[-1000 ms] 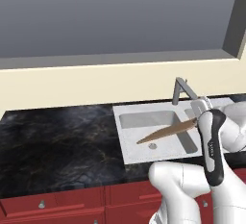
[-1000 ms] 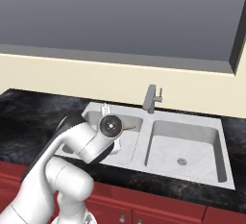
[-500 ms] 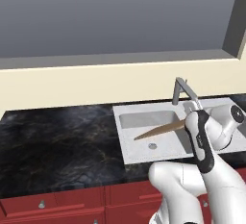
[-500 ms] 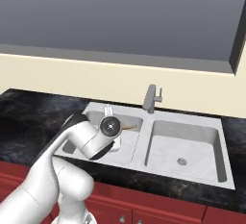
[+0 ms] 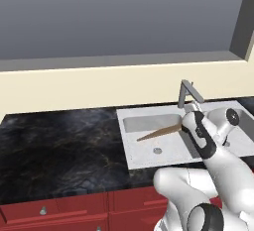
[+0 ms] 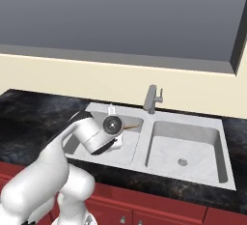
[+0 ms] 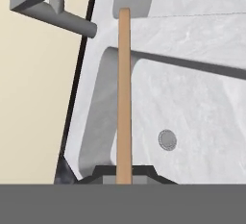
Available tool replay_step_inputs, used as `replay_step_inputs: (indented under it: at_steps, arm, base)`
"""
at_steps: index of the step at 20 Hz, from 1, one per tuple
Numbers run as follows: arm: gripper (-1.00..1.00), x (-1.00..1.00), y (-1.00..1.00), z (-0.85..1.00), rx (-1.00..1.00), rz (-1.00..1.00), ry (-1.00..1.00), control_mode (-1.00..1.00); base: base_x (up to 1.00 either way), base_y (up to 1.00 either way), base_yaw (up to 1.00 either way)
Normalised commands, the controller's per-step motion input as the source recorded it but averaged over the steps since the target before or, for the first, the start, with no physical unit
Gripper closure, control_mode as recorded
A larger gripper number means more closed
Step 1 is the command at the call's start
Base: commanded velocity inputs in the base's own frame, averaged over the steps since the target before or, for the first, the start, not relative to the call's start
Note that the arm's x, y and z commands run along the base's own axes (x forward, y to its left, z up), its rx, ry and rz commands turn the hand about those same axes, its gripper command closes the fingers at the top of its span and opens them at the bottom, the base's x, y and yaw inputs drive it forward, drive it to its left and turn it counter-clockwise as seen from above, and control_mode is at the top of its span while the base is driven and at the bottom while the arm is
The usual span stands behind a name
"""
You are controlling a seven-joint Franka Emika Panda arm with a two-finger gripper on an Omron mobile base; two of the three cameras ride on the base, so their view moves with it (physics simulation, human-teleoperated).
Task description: Move the cutting board and knife to the sink. Then move spray from the cabinet to the counter.
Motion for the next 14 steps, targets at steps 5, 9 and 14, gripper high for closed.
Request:
replay_step_inputs:
  at_steps: [5,9,14]
  arm:
    - [1.00,0.29,0.00,-0.23,0.00,-0.01,0.01,-1.00]
    - [1.00,0.11,0.01,-0.28,0.00,0.00,0.04,-1.00]
    - [1.00,0.18,0.00,-0.28,0.00,0.00,0.00,-1.00]
  base:
    - [0.00,0.00,0.00]
    - [0.00,0.00,0.00]
    - [0.00,0.00,0.00]
